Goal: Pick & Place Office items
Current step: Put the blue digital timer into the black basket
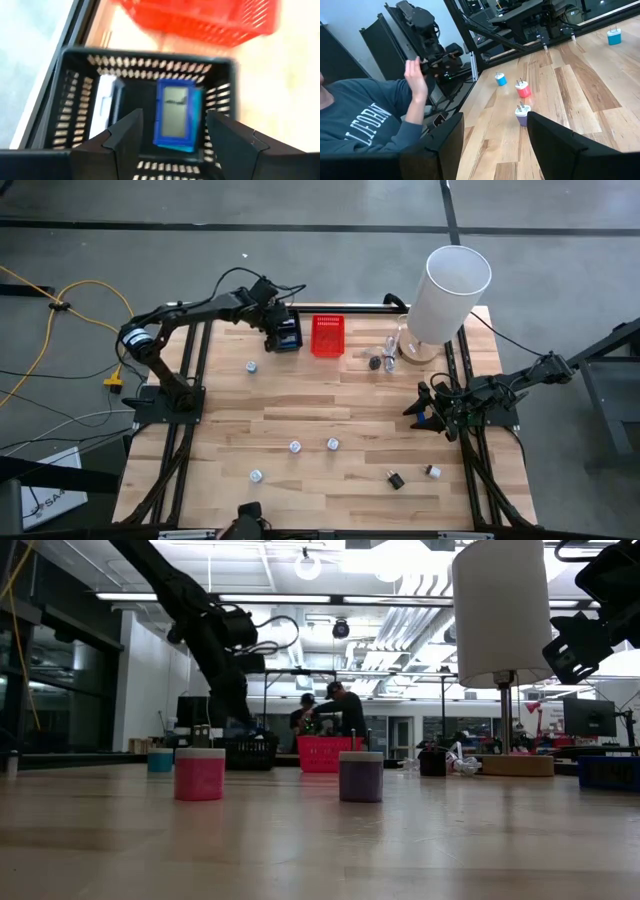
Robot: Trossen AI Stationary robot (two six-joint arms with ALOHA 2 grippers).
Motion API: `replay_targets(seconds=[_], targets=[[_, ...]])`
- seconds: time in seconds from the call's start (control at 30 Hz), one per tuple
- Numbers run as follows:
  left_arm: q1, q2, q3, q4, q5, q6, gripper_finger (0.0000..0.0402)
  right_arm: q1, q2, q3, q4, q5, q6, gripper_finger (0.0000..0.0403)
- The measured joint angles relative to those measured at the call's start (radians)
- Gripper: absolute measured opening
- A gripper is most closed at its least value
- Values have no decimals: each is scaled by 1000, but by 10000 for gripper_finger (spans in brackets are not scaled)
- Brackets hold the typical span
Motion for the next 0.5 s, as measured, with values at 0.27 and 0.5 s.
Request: replay_targets(seconds=[0.27,0.5], targets=[[-110,-133,0,-126,-54,-32,214,0,0,0,0,0,0,204],[-282,-212,0,-173,-146,-189,214,0,0,0,0,0,0,204]])
